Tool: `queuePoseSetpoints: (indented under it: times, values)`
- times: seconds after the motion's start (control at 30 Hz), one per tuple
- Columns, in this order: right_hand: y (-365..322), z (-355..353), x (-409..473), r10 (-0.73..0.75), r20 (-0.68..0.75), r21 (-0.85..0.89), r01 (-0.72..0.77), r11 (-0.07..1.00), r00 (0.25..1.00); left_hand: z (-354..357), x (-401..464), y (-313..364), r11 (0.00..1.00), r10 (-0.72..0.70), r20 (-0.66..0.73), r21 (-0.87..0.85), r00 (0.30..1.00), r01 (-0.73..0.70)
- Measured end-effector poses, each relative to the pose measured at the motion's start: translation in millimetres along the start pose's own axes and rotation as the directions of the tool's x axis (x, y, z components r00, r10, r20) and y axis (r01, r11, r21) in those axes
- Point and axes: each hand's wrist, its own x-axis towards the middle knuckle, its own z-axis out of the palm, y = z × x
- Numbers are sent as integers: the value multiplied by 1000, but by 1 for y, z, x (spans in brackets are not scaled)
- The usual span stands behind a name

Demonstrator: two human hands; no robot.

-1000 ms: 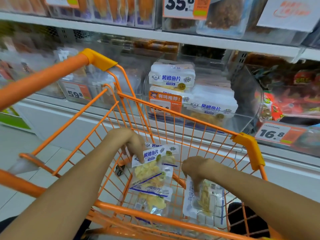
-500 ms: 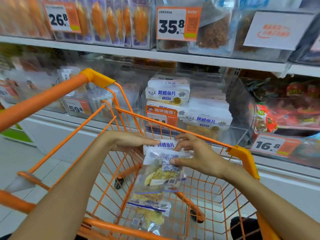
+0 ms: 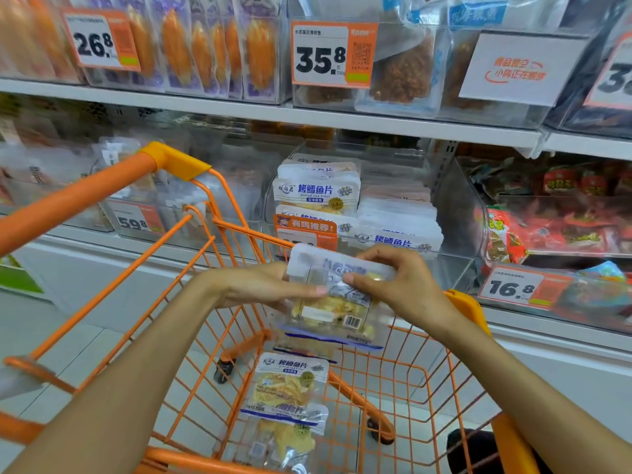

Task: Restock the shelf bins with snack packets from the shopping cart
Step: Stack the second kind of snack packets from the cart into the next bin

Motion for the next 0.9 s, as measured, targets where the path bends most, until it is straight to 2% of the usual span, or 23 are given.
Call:
queuePoseSetpoints:
  times: [0.07,0.13,0.17,0.23,0.3,0.4,0.5,0.57,0.67,0.73,0.8,0.9]
  values:
    - [1,0,2,65,-100,82,-57,995,993,0,-4,2,998,38,-53,51,998,-35]
    - [5,-2,4,160,-127,196,-133,972,979,-2,-5,2,997,71,-105,21,992,-69]
    - [5,-2,5,214,-88,250,-187,950,973,-5,-5,1,996,86,-129,-22,988,-89]
    - [4,-1,3,260,32,212,-260,942,965,-8,-8,1,983,131,-204,-97,970,-153]
    - [5,3,1,208,95,95,-217,972,974,-10,-8,0,978,159,-271,-91,949,-189]
    - [-1,4,1,89,120,75,-99,992,989,-4,-3,3,965,236,-364,-24,901,-262]
    - [-11,-7,16,-31,67,102,24,995,997,-9,-1,24,921,358,-444,23,822,-389]
    - [-19,-13,35,-104,14,96,102,990,995,-26,1,41,900,387,-507,24,770,-436]
    - [-24,-17,69,-145,-142,-42,140,989,979,-56,8,61,895,442,-517,194,734,-402]
    - [-20,-17,90,-145,-253,-168,104,980,957,-72,16,62,890,454,-554,313,698,-331]
    - [-18,-15,103,-150,-303,-221,84,972,941,-85,25,58,890,444,-649,396,617,-224]
    - [-16,-10,112,-210,-366,-311,94,946,907,-93,29,52,899,402,-741,432,538,-76]
